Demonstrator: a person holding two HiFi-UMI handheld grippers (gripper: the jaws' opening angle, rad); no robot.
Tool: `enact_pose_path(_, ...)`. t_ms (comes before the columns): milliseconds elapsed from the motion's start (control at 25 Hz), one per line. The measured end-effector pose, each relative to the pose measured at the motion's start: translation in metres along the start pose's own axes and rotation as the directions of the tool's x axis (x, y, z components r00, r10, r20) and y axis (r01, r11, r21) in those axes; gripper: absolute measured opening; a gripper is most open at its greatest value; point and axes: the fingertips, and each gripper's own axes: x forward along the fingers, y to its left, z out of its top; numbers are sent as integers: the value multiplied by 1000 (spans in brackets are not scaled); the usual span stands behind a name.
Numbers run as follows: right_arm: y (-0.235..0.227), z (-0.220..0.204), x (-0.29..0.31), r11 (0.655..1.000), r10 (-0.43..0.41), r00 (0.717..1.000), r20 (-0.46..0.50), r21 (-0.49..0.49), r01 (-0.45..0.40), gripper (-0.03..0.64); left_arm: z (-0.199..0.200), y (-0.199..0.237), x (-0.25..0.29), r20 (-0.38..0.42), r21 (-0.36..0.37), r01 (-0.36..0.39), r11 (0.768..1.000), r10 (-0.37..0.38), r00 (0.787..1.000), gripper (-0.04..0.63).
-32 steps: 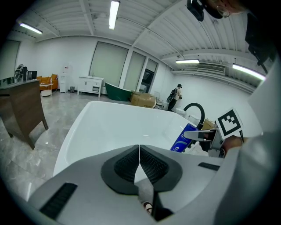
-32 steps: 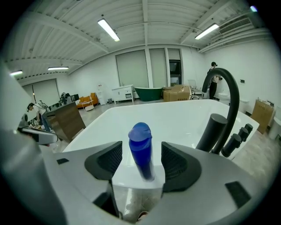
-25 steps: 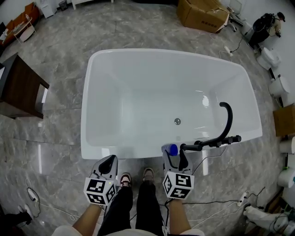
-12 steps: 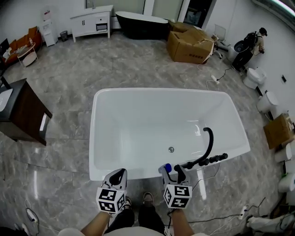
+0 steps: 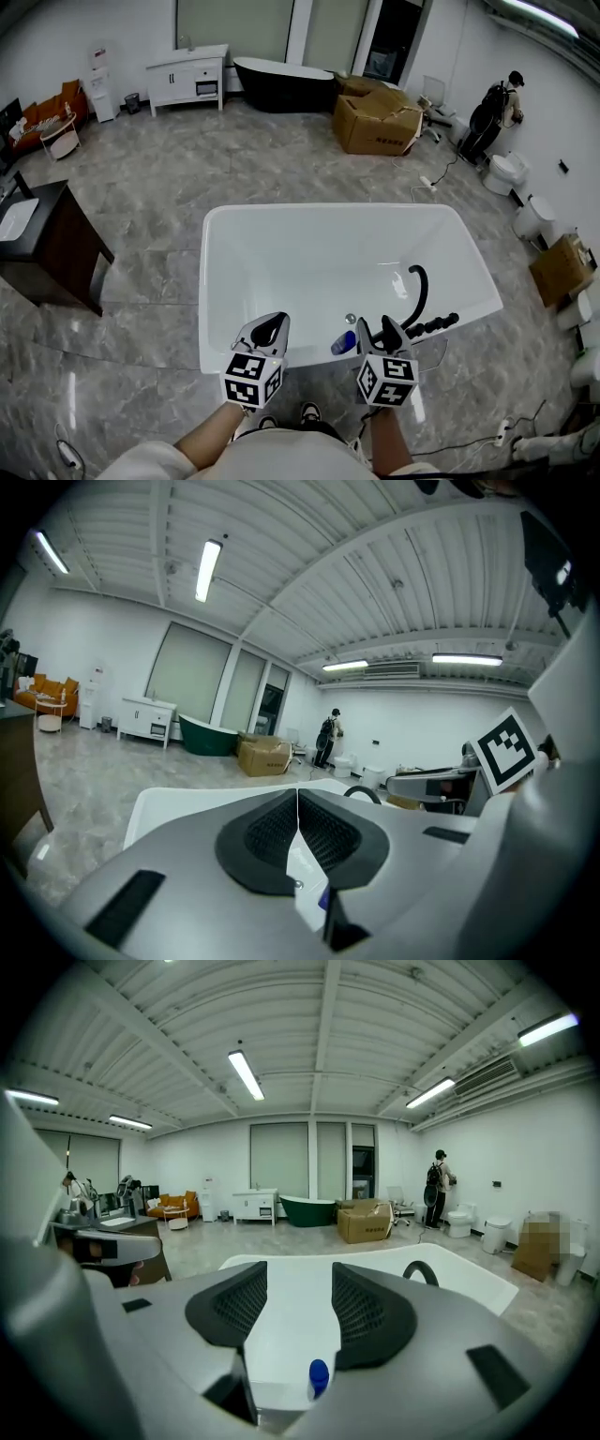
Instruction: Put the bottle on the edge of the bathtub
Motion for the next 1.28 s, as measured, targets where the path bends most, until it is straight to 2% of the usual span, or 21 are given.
enact_pose_path(160,-5,18,-20,999,-36,998,52,24,35,162,22,-4,-1,44,16,22,1000,-23,999,20)
enact_pose_path(240,-7,21,-26,998,-47,997,62,31,46,150,26,-2,-1,54,34,17,999,-19,998,20)
enact_pose_path(600,-20,10,-46,994,-90,995,44,70,87,104,15,2,-3,39,-7,-2,1000,3,999,20)
enact_pose_path(760,-35,5,-53,989,-117,992,53,93,112,73,9,-7,5,28,-1,2,1000,-2,1000,20)
enact_pose_path(1280,-84,-12,-58,983,-66,996,61,178,54,48,-6,-58,15,-10,41,-40,998,41,999,20)
